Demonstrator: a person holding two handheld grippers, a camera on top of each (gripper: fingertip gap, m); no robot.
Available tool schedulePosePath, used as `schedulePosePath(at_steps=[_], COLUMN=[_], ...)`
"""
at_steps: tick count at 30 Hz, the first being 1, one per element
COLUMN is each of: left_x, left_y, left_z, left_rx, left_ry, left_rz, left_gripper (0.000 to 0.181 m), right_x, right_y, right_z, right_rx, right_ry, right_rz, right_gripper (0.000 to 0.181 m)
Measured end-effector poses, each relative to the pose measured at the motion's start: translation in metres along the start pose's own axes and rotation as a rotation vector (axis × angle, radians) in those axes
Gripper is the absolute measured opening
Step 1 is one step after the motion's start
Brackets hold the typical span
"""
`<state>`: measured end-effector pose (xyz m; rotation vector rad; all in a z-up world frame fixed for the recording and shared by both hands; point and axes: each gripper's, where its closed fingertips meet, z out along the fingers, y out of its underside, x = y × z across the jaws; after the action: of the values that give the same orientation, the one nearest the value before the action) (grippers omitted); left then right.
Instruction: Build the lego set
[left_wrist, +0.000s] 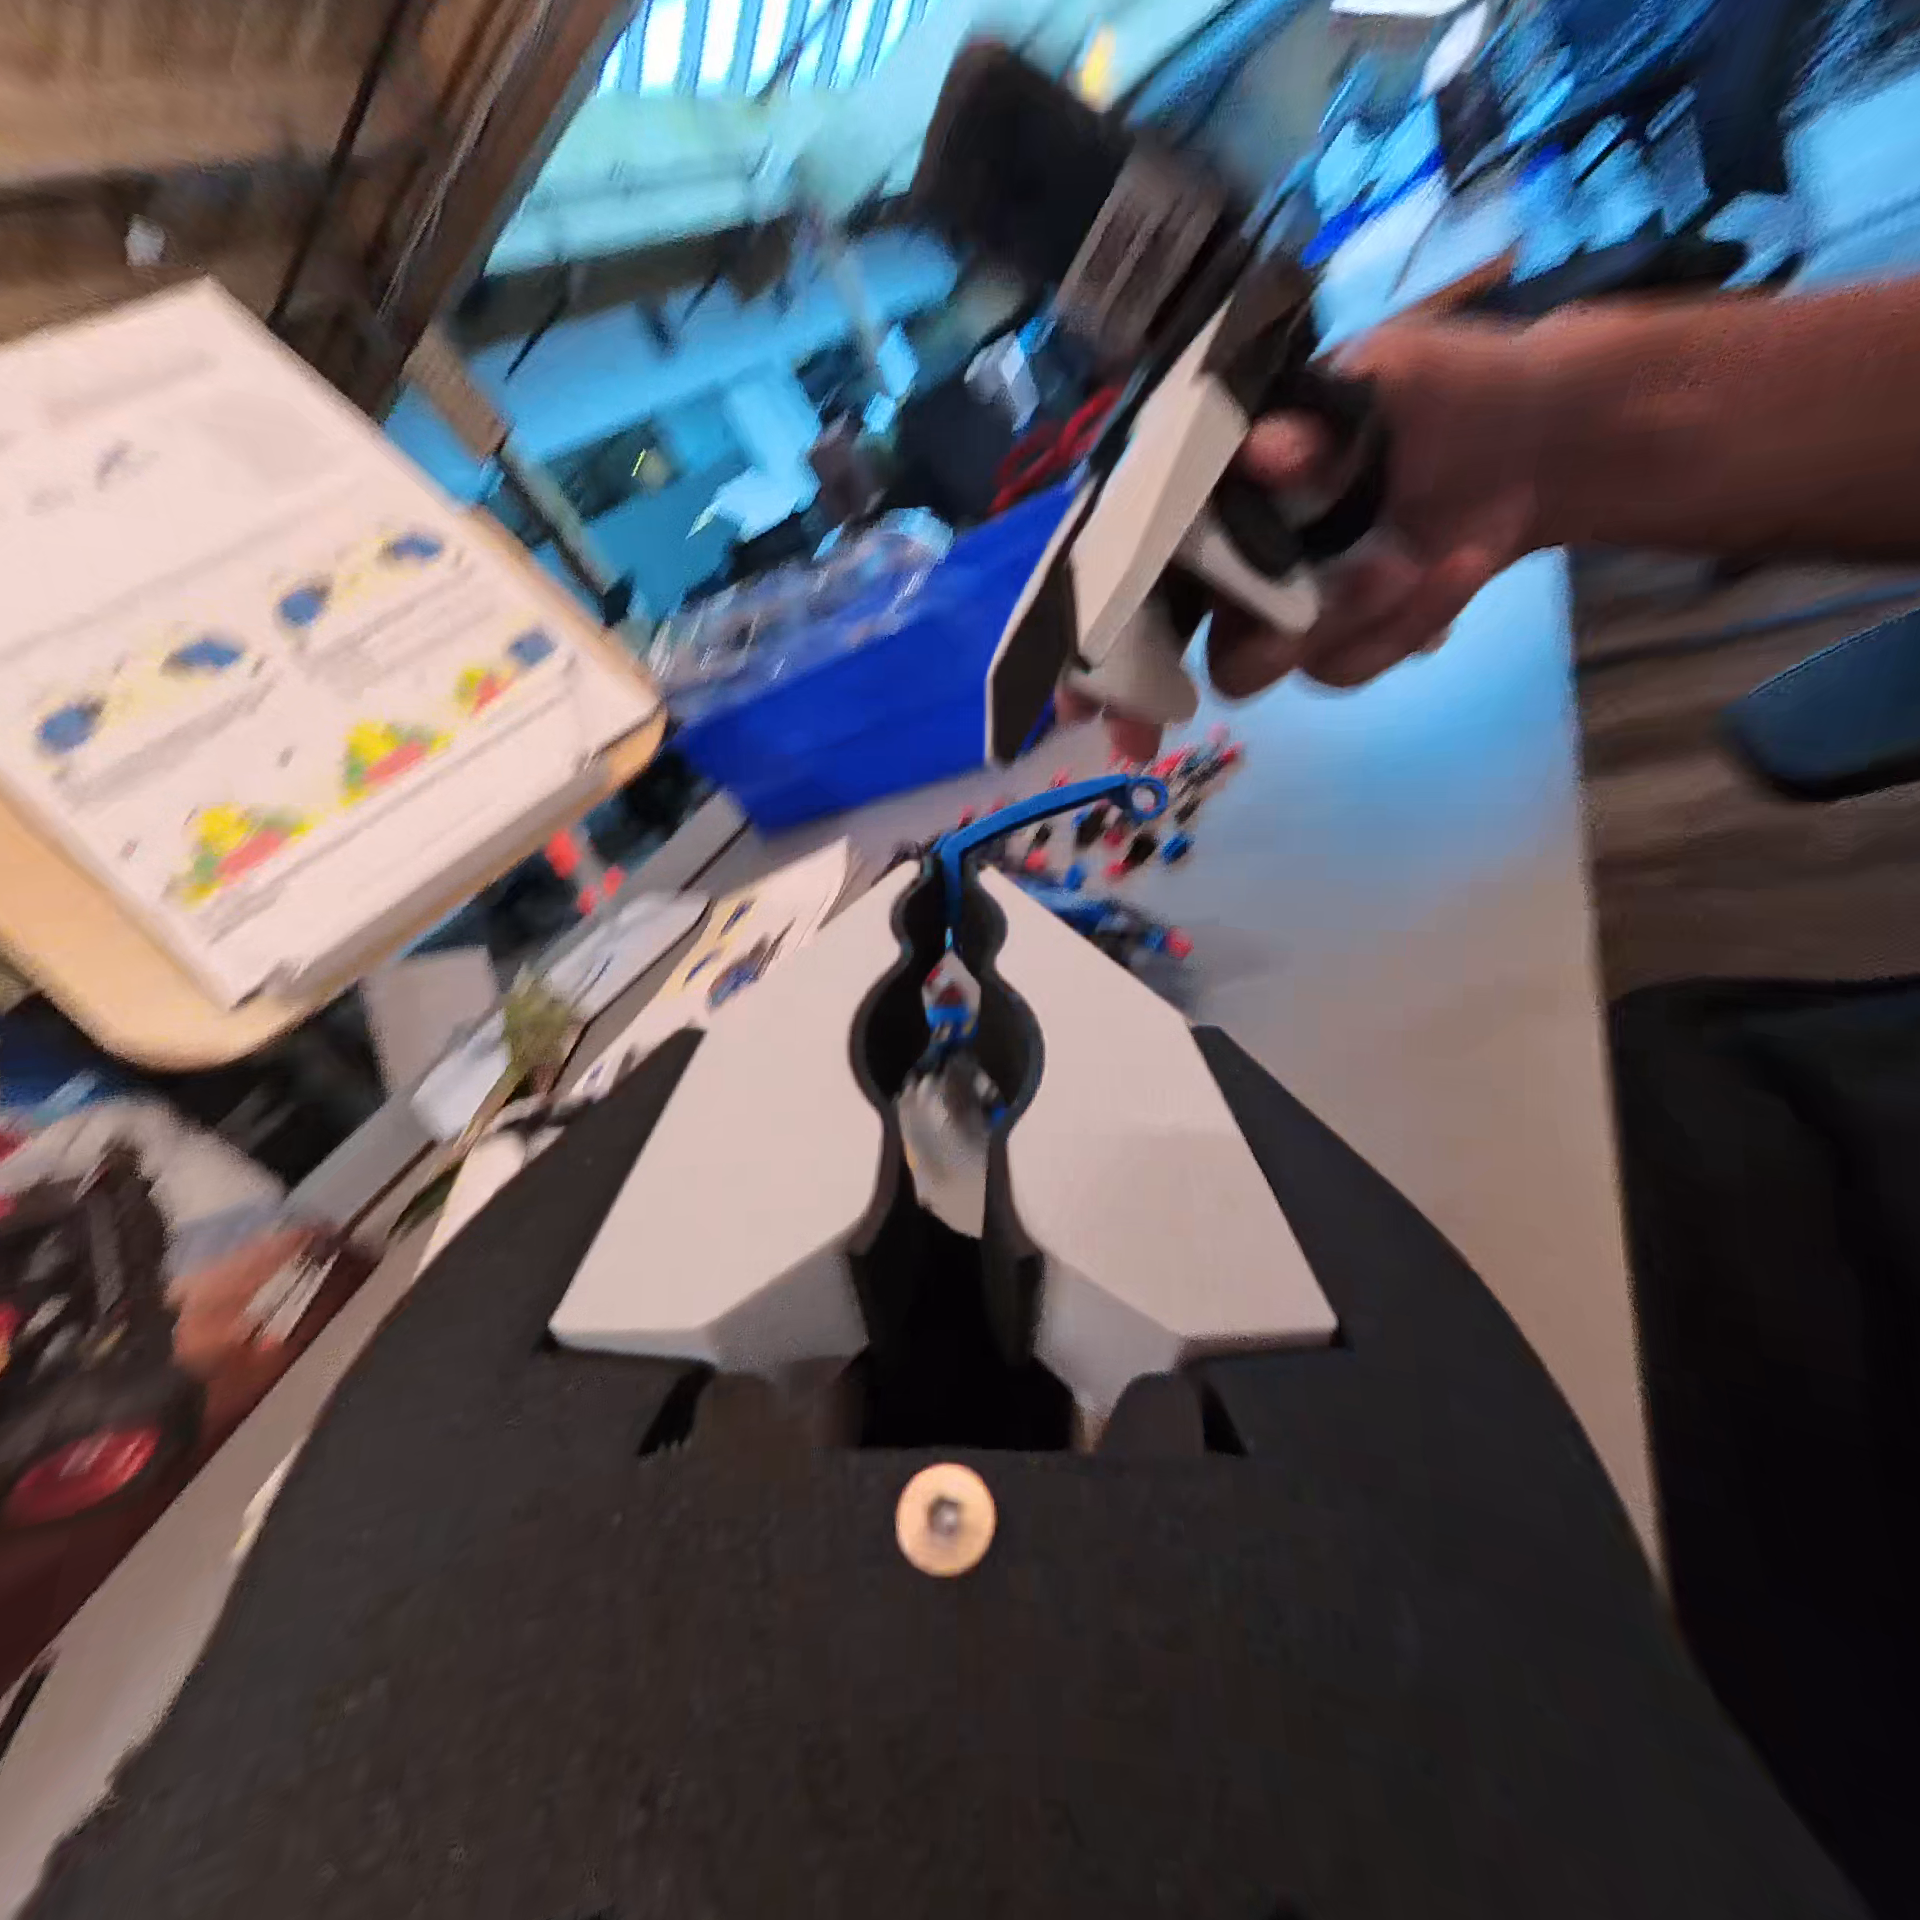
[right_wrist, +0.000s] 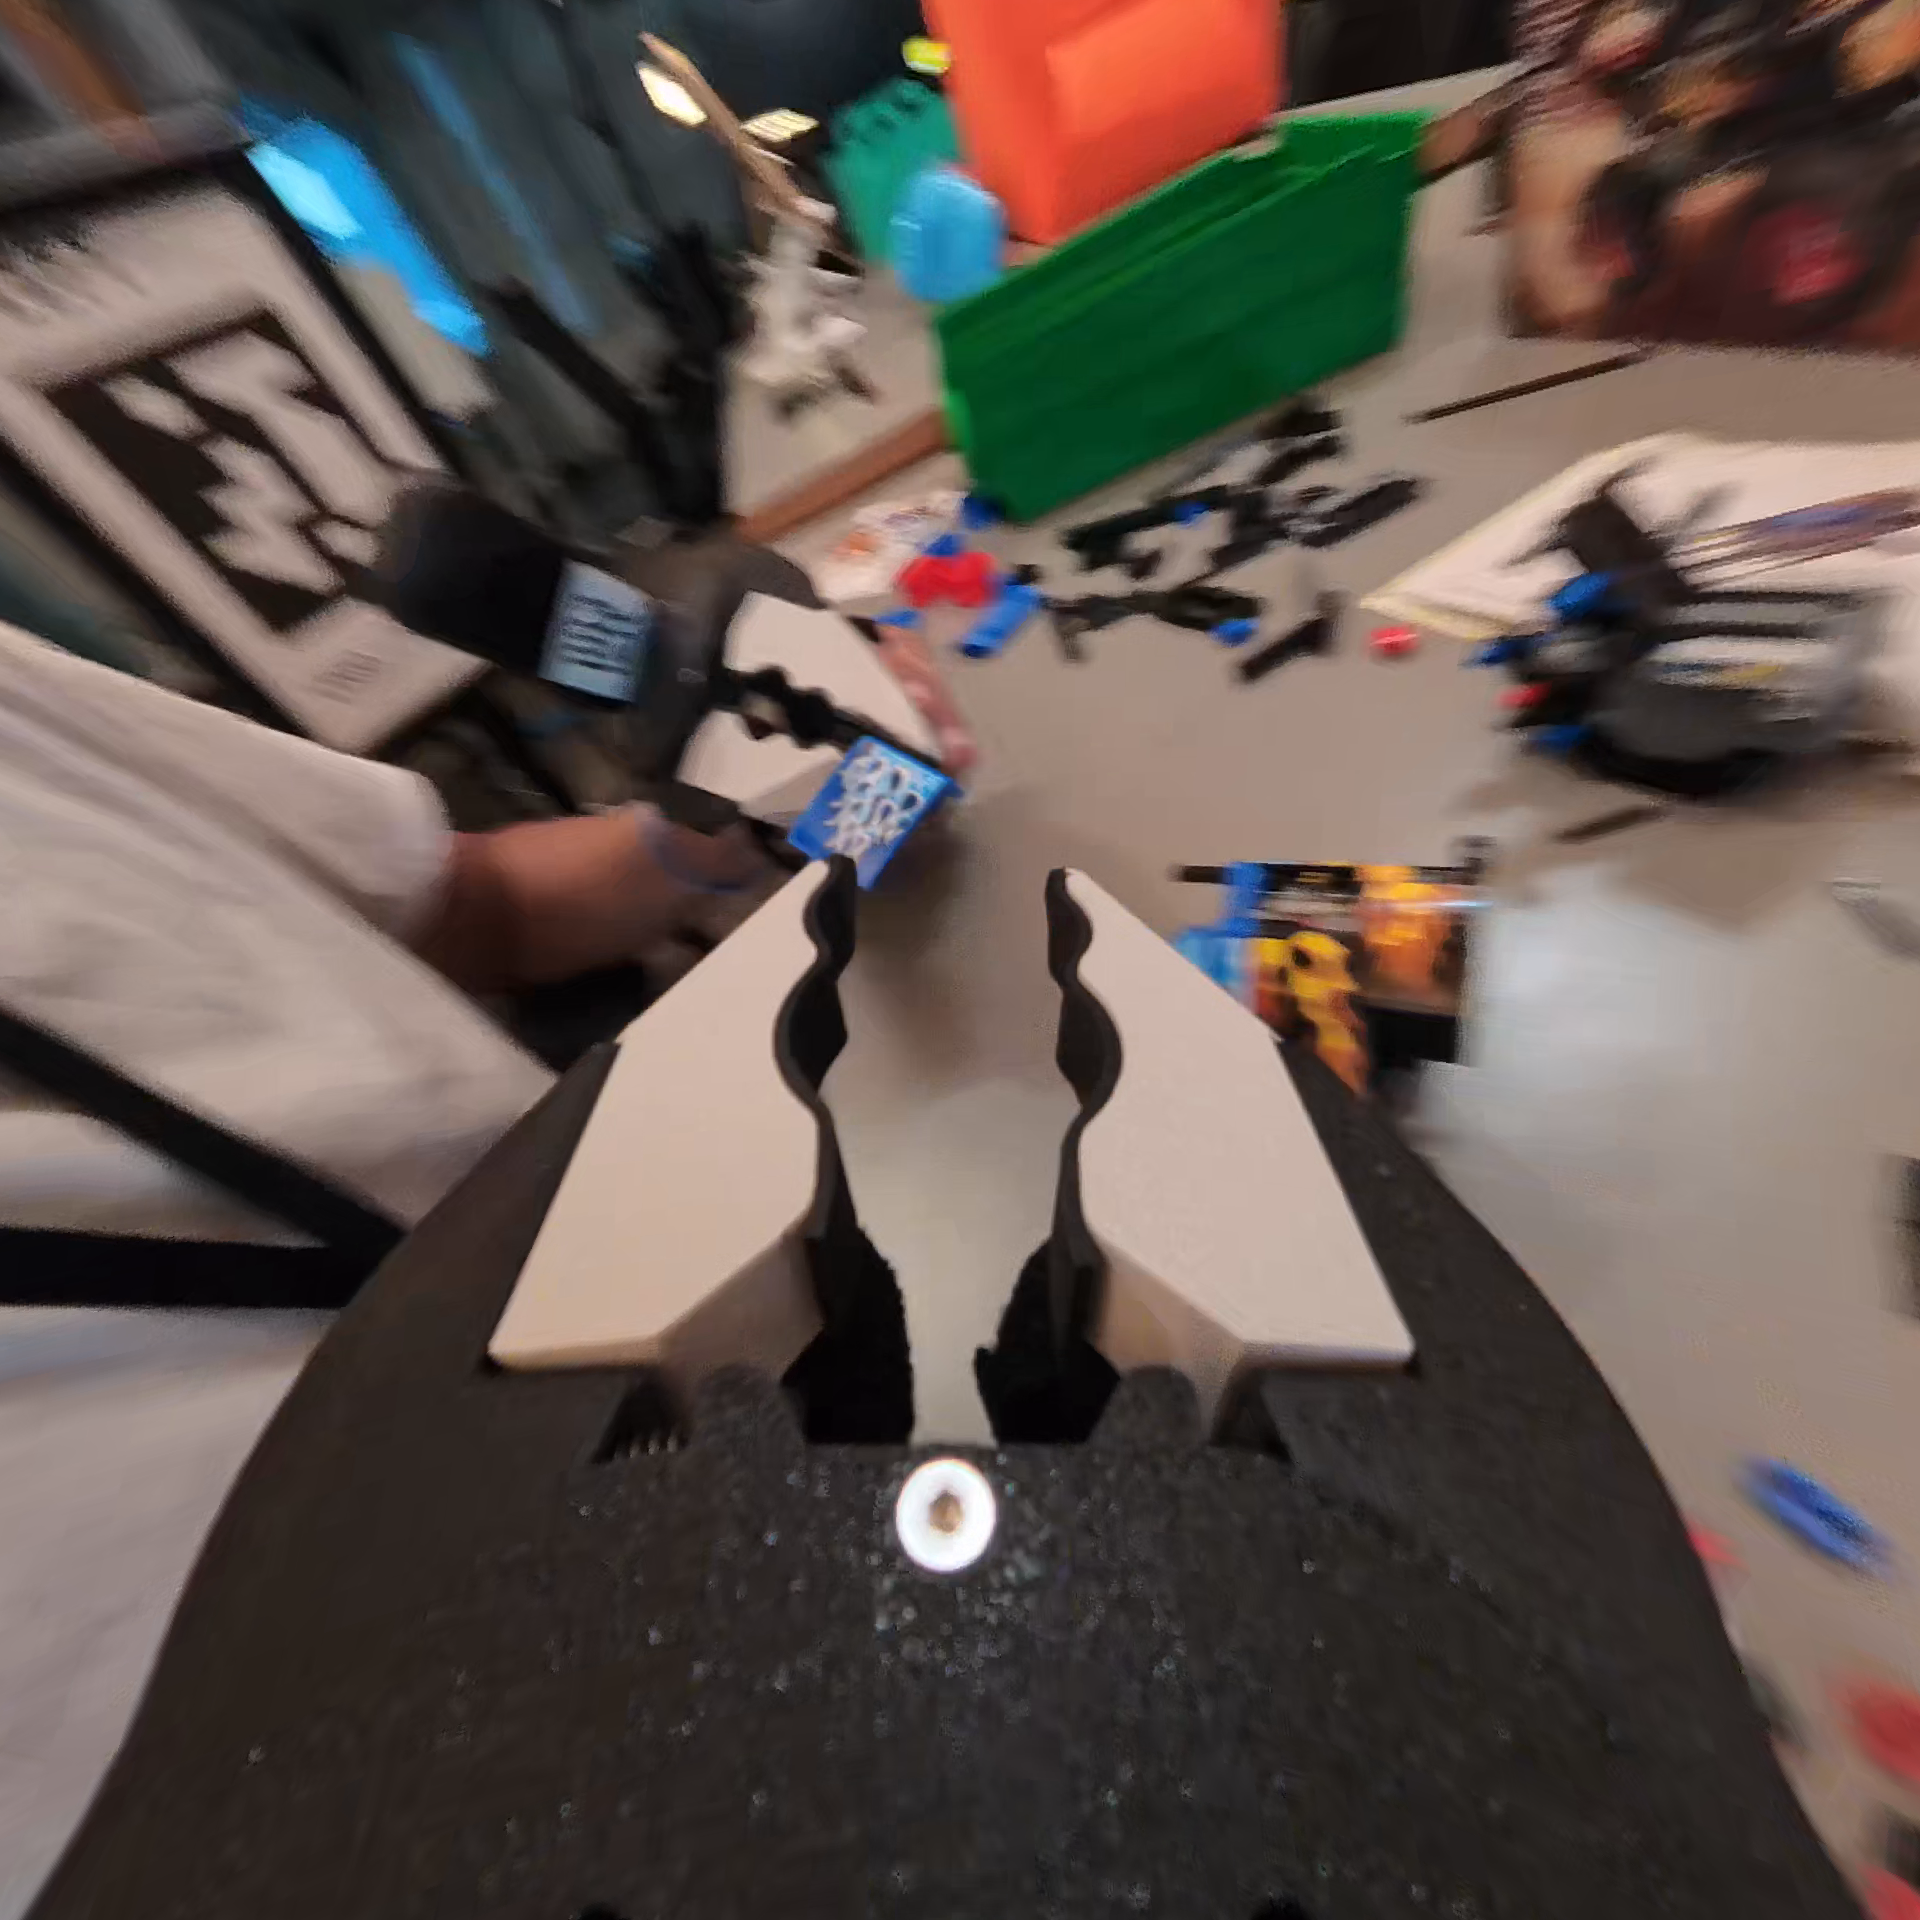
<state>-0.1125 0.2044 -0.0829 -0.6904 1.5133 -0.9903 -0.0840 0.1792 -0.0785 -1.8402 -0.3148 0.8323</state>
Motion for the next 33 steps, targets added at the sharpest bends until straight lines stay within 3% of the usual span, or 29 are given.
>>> schedulePosePath(at_steps=[4,7,11,16,27,33], left_x=[0.008,0.017,0.026,0.023,0.013,0.015], left_y=[-0.027,-0.034,-0.038,-0.020,0.010,0.009], left_z=[-0.001,0.002,0.008,0.021,0.014,0.019], left_rx=[0.152,0.167,0.179,0.046,-0.101,-0.107], left_ry=[0.101,0.172,0.222,0.179,0.172,0.260], left_rz=[-0.009,0.051,0.091,0.127,-0.198,-0.524], left_gripper=[0.000,0.000,0.000,0.002,0.016,0.014], right_x=[-0.042,-0.050,-0.055,-0.038,-0.003,0.010], right_y=[0.001,-0.002,0.004,0.009,-0.005,-0.002], right_z=[0.007,0.008,0.010,0.010,0.005,0.007], right_rx=[-0.016,0.010,0.001,0.011,0.153,0.176], right_ry=[-0.435,-0.565,-0.593,-0.491,-0.310,-0.267], right_rz=[0.348,0.490,0.510,0.496,0.466,0.491], right_gripper=[0.039,0.032,0.017,0.004,0.001,0.000])
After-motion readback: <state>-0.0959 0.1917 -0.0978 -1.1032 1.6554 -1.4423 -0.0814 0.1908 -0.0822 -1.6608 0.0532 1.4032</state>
